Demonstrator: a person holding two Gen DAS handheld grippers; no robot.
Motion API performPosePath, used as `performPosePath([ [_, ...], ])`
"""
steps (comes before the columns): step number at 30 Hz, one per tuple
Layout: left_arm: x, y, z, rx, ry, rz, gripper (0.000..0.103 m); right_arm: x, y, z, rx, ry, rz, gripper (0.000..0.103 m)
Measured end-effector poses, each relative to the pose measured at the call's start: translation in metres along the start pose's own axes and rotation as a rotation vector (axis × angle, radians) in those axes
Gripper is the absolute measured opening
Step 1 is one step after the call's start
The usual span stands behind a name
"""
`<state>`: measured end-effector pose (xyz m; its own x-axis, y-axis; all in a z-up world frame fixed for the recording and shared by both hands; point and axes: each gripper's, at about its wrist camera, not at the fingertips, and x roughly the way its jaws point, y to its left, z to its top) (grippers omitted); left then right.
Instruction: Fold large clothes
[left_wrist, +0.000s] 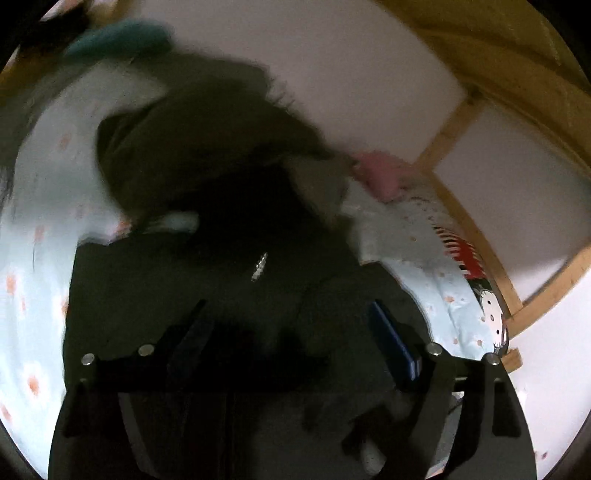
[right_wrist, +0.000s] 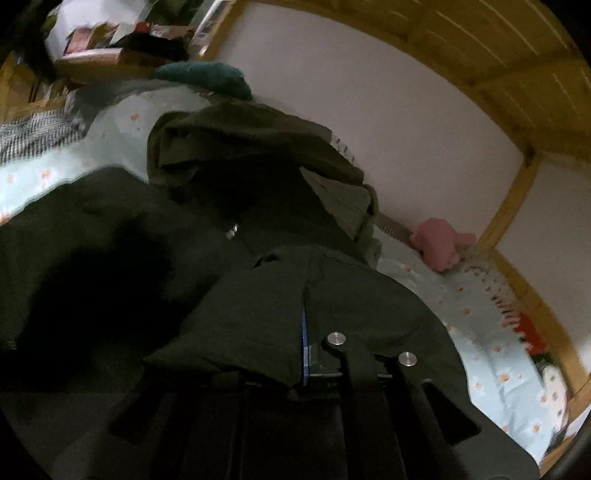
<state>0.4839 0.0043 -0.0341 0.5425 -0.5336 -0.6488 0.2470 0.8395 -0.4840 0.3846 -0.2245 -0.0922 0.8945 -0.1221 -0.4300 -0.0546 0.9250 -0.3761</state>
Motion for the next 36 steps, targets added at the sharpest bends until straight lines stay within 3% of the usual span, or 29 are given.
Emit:
performPosePath([
  [3, 0.03, 0.046, -0.044, -0.194, 0.098, -0.118, 0.083, -0.007, -0.014, 0.013, 0.122, -0.012, 0.065, 0.006],
  [6, 0.063, 0.074, -0.086, -0.408, 0.194, -0.372, 0.084, -0.012, -0.028, 0.021, 0.239, -0.024, 0.17, 0.006],
  [9, 0.085, 0.081, -0.111, -0.577, 0.185, -0.613, 0.096, -0.014, -0.035, 0.028, 0.304, -0.025, 0.214, 0.006],
  [11, 0.093, 0.082, -0.114, -0.669, 0.16, -0.745, 0.097, -0.021, -0.031, 0.029, 0.263, -0.045, 0.196, 0.006],
  [14, 0.11, 0.077, -0.107, -0.725, 0.186, -0.805, 0.097, -0.035, -0.026, 0.024, 0.24, -0.07, 0.221, 0.006],
  [16, 0.121, 0.068, -0.098, -0.728, 0.222, -0.886, 0.097, -0.042, -0.019, 0.022, 0.208, -0.073, 0.22, 0.006],
  [17, 0.123, 0.065, -0.094, -0.724, 0.215, -0.892, 0.092, -0.045, -0.013, 0.021, 0.174, -0.074, 0.203, 0.006],
  [18, 0.122, 0.065, -0.088, -0.713, 0.188, -0.868, 0.079, -0.05, -0.009, 0.02, 0.146, -0.077, 0.183, 0.006],
  [19, 0.121, 0.065, -0.08, -0.682, 0.171, -0.836, 0.04, -0.053, -0.005, 0.018, 0.118, -0.075, 0.168, 0.006],
  [22, 0.105, 0.067, -0.053, -0.584, 0.137, -0.776, 0.029, -0.056, 0.011, 0.017, 0.041, -0.071, 0.142, 0.008],
  [23, 0.091, 0.064, -0.045, -0.512, 0.134, -0.724, 0.027, -0.056, 0.017, 0.017, 0.018, -0.074, 0.135, 0.008],
  [25, 0.075, 0.062, -0.023, -0.407, 0.134, -0.619, 0.025, -0.055, 0.034, 0.022, -0.035, -0.085, 0.132, 0.008],
  [29, 0.051, 0.058, 0.024, -0.159, 0.177, -0.286, 0.025, -0.045, 0.075, 0.036, -0.116, -0.086, 0.167, 0.008],
  [31, 0.05, 0.06, 0.039, -0.017, 0.203, -0.079, 0.028, -0.03, 0.101, 0.04, -0.153, -0.057, 0.196, 0.008],
  [33, 0.06, 0.064, 0.046, 0.046, 0.221, 0.062, 0.04, -0.011, 0.127, 0.041, -0.175, -0.012, 0.215, 0.011],
  [34, 0.068, 0.073, 0.045, 0.059, 0.231, 0.129, 0.05, 0.004, 0.14, 0.04, -0.175, 0.032, 0.226, 0.012],
  [36, 0.096, 0.108, 0.041, 0.042, 0.268, 0.231, 0.065, 0.031, 0.156, 0.034, -0.169, 0.125, 0.256, 0.027],
])
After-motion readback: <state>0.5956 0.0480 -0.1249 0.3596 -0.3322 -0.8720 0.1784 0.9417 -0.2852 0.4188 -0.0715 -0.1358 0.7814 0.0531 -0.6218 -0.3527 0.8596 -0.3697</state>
